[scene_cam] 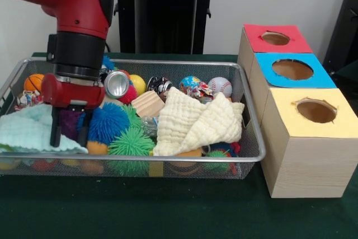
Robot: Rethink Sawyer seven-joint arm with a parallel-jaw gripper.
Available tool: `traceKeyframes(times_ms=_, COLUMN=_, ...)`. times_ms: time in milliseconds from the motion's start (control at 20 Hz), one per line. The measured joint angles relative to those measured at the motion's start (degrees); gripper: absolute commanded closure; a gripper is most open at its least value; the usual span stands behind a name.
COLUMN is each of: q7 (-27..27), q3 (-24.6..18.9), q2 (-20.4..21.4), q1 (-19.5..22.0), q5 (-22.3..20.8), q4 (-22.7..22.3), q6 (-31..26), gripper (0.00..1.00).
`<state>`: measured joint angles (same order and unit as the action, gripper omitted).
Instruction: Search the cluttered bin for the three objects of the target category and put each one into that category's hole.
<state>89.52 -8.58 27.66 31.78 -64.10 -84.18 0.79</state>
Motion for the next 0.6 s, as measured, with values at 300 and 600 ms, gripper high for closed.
traceKeyframes(times_ms=300, q7=0.0, q3=2.7, q2=-0.5, q1=-0.3, q5=0.1, q4=0.4, q6=0.0, gripper=0.00)
traceKeyframes(times_ms=600, q7=0.0, q3=4.8, q2=-0.4, q1=-0.7, q5=0.4, q4=0.5, q6=0.0, gripper=0.00)
